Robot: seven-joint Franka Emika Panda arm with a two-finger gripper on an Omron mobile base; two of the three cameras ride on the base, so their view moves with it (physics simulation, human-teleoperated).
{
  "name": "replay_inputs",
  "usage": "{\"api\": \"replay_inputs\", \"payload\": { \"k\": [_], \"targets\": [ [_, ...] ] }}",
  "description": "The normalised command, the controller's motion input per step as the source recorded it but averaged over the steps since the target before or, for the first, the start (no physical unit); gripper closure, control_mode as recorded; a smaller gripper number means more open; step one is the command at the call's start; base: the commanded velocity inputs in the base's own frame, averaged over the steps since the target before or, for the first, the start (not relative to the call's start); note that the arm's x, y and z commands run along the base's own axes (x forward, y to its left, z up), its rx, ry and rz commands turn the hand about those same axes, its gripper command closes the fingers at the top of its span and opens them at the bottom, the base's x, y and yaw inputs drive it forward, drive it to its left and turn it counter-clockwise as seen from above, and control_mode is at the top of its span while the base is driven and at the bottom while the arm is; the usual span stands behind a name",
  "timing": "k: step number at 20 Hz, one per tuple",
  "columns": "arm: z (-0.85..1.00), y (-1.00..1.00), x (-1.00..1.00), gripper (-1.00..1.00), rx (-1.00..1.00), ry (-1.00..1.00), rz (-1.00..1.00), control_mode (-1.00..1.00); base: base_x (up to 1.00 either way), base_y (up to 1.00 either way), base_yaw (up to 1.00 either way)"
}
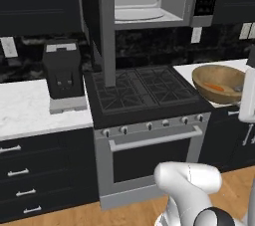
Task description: Pick the carrot from the sink and place it in the bowl. Then pick the bowl and place it in the microwave. Then close the microwave door and press the start button.
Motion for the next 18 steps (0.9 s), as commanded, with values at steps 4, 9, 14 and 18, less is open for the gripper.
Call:
{"api": "replay_inputs", "payload": {
  "k": [4,9,14,18],
  "targets": [
    [0.0,0.0,0.0,1.0,0.0,0.0,0.0,1.0,0.52,-0.03,0.19],
    [0.0,0.0,0.0,1.0,0.0,0.0,0.0,1.0,0.44,-0.07,0.18],
    [0.0,0.0,0.0,1.0,0.0,0.0,0.0,1.0,0.51,-0.05,0.17],
    [0.0,0.0,0.0,1.0,0.0,0.0,0.0,1.0,0.47,-0.05,0.19]
  ]
}}
